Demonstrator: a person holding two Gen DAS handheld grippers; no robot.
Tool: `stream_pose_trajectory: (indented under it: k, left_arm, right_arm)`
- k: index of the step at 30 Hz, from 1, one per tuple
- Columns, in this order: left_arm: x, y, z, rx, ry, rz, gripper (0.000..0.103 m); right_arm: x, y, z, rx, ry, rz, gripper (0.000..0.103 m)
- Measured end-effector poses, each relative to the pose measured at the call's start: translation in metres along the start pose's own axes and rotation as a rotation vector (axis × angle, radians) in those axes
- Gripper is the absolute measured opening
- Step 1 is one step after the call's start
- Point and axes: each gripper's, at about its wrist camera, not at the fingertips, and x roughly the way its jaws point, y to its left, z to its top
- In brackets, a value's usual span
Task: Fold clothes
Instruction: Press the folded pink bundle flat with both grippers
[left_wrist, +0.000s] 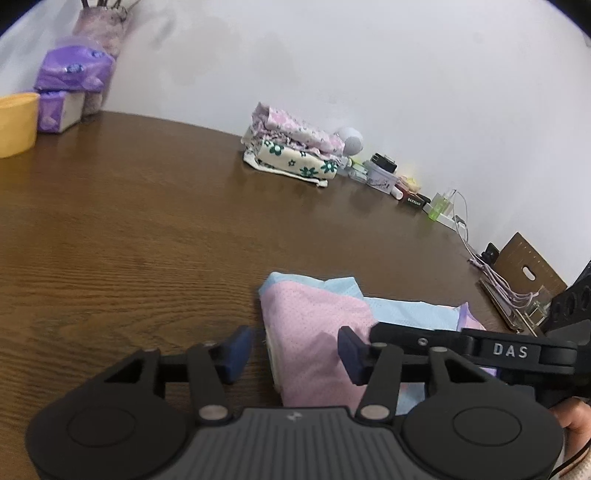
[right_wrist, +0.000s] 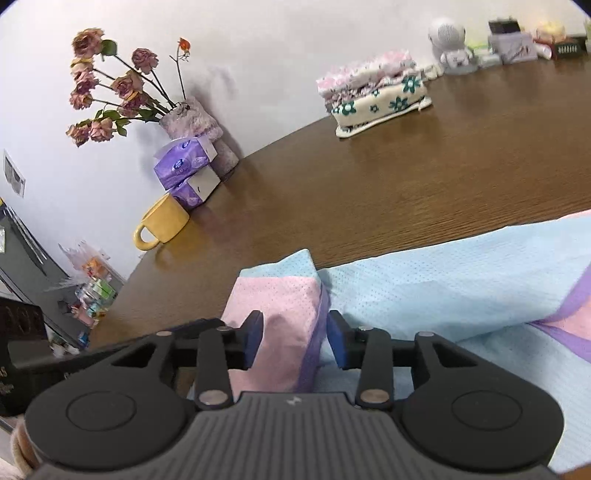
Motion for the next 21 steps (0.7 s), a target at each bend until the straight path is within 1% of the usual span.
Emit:
stream_pose_trajectory:
  k: [2, 3, 4, 5, 6, 8, 9, 10, 11, 12, 15, 16, 17, 18, 20, 21]
  left_arm:
    - [-0.002, 0.000, -0.003, -0.003, 0.007, -0.004, 0.050]
    - [-0.001, -0.001, -0.005, -0.003, 0.014, -0.005, 0.047]
    - [0.001, -0.002, -0.006, 0.002, 0.019, -0.003, 0.041]
    - [0.003, -0.003, -0.008, 0.008, 0.022, -0.007, 0.036]
    - [0.003, -0.004, -0.008, 0.006, 0.023, -0.008, 0.032]
    - [0.004, -0.005, -0.009, -0.001, 0.023, -0.009, 0.032]
    - [0.003, -0.006, -0.010, -0.004, 0.020, -0.008, 0.038]
    - [0.002, -0.006, -0.011, -0.007, 0.017, -0.007, 0.050]
    - [0.000, -0.006, -0.011, -0.010, 0.014, -0.006, 0.053]
    - [-0.001, -0.006, -0.012, -0.013, 0.010, -0.005, 0.053]
    - [-0.005, -0.006, -0.013, -0.021, 0.000, -0.001, 0.049]
    - [-0.003, -0.006, -0.014, -0.022, 0.008, -0.004, 0.039]
    - [-0.001, -0.007, -0.015, -0.022, 0.017, -0.008, 0.032]
    - [0.001, -0.008, -0.017, -0.022, 0.023, -0.011, 0.029]
    - [-0.002, -0.007, -0.017, -0.026, 0.015, -0.008, 0.030]
    - [-0.004, -0.007, -0.018, -0.029, 0.011, -0.006, 0.038]
  right_arm:
    - [-0.001, 0.001, -0.005, -0.003, 0.012, -0.001, 0.039]
    - [0.000, 0.002, -0.007, -0.005, 0.017, -0.001, 0.039]
    - [0.002, 0.003, -0.007, -0.010, 0.023, -0.004, 0.039]
    - [0.002, 0.004, -0.009, -0.014, 0.022, -0.007, 0.038]
    - [0.002, 0.004, -0.010, -0.017, 0.022, -0.010, 0.035]
    - [-0.001, 0.005, -0.011, -0.020, 0.014, -0.010, 0.035]
    - [-0.003, 0.005, -0.011, -0.019, 0.007, -0.007, 0.035]
    - [-0.006, 0.005, -0.011, -0.017, 0.000, -0.004, 0.037]
    - [-0.009, 0.005, -0.012, -0.016, -0.007, -0.001, 0.037]
    - [-0.011, 0.005, -0.012, -0.020, -0.011, -0.005, 0.037]
    - [-0.010, 0.006, -0.015, -0.033, 0.001, -0.009, 0.037]
    - [-0.008, 0.007, -0.016, -0.035, 0.013, -0.006, 0.034]
    - [-0.005, 0.007, -0.018, -0.036, 0.025, -0.002, 0.031]
    - [-0.005, 0.008, -0.019, -0.038, 0.028, -0.001, 0.029]
    - [-0.006, 0.008, -0.021, -0.039, 0.027, 0.002, 0.029]
    - [-0.010, 0.009, -0.021, -0.045, 0.018, -0.001, 0.038]
